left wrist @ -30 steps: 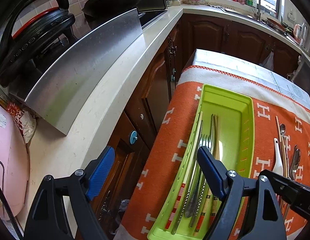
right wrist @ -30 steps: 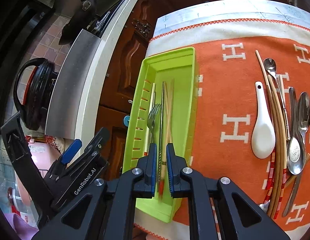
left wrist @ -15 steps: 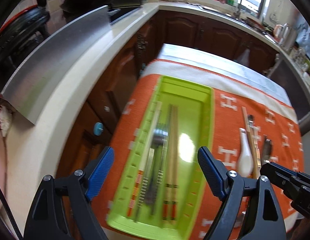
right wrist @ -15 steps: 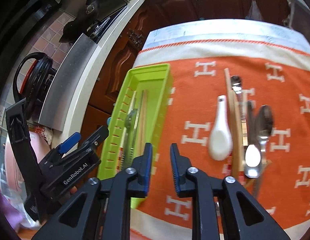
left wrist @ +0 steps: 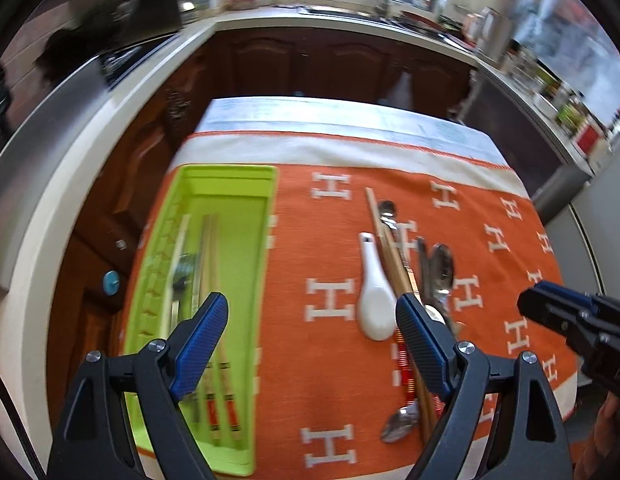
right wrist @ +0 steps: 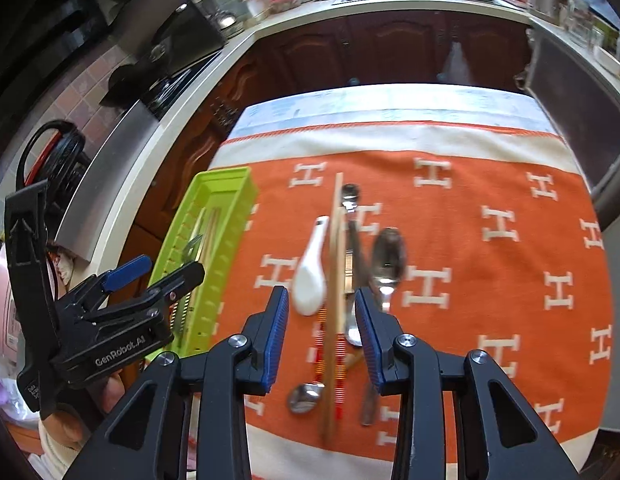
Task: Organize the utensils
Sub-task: 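Grasp the white ceramic spoon with left while right grasps the bent steel spoon, then lower the white spoon into the tray with left while right carries the bent spoon there, then grasp a plain wooden chopstick with left while right grasps a red-striped chopstick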
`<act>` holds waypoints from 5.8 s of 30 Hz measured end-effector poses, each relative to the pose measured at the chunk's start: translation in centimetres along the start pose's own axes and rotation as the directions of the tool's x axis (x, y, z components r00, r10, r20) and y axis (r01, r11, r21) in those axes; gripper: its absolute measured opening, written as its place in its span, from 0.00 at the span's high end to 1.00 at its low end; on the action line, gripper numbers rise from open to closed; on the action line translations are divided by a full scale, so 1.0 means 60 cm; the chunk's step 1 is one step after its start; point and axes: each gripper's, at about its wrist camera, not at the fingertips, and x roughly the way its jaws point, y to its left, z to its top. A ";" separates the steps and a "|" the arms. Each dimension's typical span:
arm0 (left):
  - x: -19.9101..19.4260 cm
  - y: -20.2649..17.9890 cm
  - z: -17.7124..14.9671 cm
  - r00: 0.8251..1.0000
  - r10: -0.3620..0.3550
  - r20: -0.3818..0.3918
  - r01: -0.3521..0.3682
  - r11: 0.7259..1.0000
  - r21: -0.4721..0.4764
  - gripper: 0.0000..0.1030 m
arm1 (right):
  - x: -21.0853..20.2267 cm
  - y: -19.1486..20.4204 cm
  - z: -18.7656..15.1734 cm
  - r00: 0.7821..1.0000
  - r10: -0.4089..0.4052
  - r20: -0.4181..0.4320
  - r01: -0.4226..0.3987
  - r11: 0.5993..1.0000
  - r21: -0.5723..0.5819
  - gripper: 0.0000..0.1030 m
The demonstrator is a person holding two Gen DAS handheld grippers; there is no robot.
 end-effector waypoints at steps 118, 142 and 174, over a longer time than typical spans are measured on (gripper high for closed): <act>-0.002 0.227 0.027 0.957 0.290 -0.002 -0.289 0.953 -0.093 0.62 | 0.205 0.216 0.080 0.978 0.184 -0.096 -0.178 0.982 0.068 0.99; 0.053 0.265 0.021 0.953 0.294 -0.075 -0.302 0.942 -0.145 0.53 | 0.308 0.229 0.115 0.989 0.098 -0.113 -0.085 0.990 0.113 0.94; 0.030 -0.048 -0.010 0.988 -0.106 -0.111 0.116 0.989 0.093 0.50 | 0.046 -0.054 -0.028 0.998 0.040 -0.042 -0.038 0.998 0.042 0.85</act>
